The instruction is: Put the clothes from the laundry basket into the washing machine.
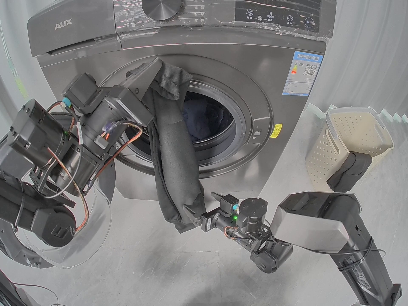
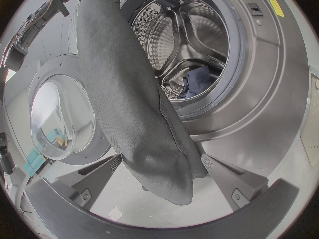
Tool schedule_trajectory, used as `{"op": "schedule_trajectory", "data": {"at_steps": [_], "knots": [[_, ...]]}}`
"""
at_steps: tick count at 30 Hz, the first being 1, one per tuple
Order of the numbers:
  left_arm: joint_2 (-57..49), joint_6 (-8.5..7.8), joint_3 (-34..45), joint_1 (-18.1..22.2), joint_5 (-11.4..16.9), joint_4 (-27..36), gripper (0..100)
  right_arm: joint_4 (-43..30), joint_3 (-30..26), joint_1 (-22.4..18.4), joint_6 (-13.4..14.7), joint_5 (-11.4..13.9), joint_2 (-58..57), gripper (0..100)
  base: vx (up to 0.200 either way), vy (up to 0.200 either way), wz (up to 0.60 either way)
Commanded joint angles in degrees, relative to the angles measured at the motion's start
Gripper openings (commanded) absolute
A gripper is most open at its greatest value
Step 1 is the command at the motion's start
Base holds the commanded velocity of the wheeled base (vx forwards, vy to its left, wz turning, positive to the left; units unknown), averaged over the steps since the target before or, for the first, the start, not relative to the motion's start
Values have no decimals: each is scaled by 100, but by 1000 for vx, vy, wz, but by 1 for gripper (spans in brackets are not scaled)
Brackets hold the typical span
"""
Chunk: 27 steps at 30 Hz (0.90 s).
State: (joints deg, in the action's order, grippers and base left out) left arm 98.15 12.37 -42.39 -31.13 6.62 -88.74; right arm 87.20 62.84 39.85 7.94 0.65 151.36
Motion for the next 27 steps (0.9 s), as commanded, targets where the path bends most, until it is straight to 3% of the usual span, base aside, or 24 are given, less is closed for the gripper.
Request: {"op": "schedule_trajectory", "data": {"at_steps": [1, 4, 5, 13, 16, 27], "knots": [[-6, 2, 11, -7, 6, -3, 0, 8, 457, 58, -38, -3, 386, 100, 0, 0, 0], [3, 2, 2, -7, 6, -3, 0, 43, 685, 163, -38, 6, 474, 100, 0, 0, 0], [3, 11, 2, -7, 6, -3, 0, 43, 685, 181, -38, 6, 491, 0, 0, 0, 0], [12, 19, 11, 2, 6, -3, 0, 95, 870, 207, -29, -3, 544, 0, 0, 0, 0], [29, 28, 11, 46, 6, -3, 0, 104, 668, 172, -29, -29, 456, 0, 0, 0, 0], [12, 28, 117, 503, 32, -3, 0, 69, -2118, -241, -64, -100, -2146, 0, 0, 0, 0]]}}
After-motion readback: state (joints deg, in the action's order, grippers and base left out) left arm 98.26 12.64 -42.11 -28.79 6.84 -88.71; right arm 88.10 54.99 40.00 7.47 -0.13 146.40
